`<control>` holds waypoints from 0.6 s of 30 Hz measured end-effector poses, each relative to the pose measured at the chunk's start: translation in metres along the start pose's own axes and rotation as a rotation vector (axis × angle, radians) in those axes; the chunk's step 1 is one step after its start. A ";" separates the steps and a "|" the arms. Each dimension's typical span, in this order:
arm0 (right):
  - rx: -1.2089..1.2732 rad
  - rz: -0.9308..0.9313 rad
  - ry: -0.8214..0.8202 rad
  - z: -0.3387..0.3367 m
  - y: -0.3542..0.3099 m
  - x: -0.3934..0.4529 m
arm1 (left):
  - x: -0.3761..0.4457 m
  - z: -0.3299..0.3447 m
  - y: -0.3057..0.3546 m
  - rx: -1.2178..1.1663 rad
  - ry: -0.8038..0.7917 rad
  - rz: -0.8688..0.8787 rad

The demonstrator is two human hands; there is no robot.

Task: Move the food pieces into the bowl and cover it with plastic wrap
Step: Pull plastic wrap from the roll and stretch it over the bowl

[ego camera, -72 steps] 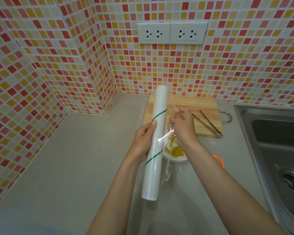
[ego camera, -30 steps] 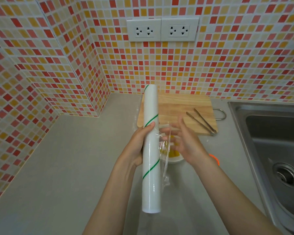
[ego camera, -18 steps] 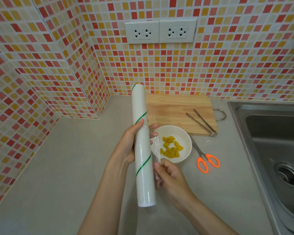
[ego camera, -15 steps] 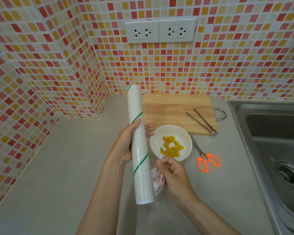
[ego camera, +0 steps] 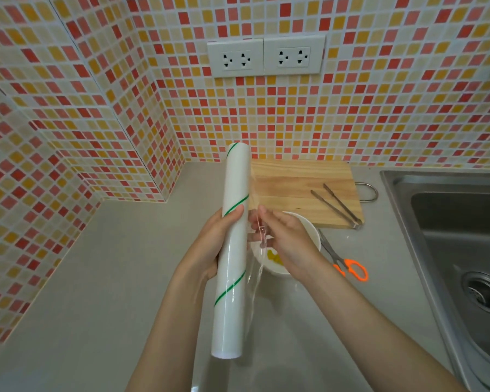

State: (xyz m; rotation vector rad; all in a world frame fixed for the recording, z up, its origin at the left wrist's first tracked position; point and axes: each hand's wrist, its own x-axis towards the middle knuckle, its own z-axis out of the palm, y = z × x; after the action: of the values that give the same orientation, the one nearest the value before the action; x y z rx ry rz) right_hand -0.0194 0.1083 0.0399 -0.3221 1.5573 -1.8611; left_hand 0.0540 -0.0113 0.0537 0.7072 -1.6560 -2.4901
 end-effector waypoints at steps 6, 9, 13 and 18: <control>0.149 -0.180 0.236 0.004 0.006 0.006 | 0.000 0.001 -0.004 0.021 0.055 0.056; 0.179 -0.233 0.340 0.008 0.005 0.004 | 0.001 0.007 -0.011 0.026 0.089 0.077; 0.353 -0.112 0.309 0.010 -0.004 0.007 | 0.003 0.012 -0.019 -0.122 0.021 0.038; 0.473 0.295 0.135 0.004 -0.009 0.014 | 0.001 0.013 -0.025 -0.419 -0.140 0.051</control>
State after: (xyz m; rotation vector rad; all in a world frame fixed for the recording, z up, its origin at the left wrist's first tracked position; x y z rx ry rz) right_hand -0.0306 0.0965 0.0465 0.2383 1.1228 -1.9664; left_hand 0.0521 0.0096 0.0356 0.4443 -1.1025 -2.7687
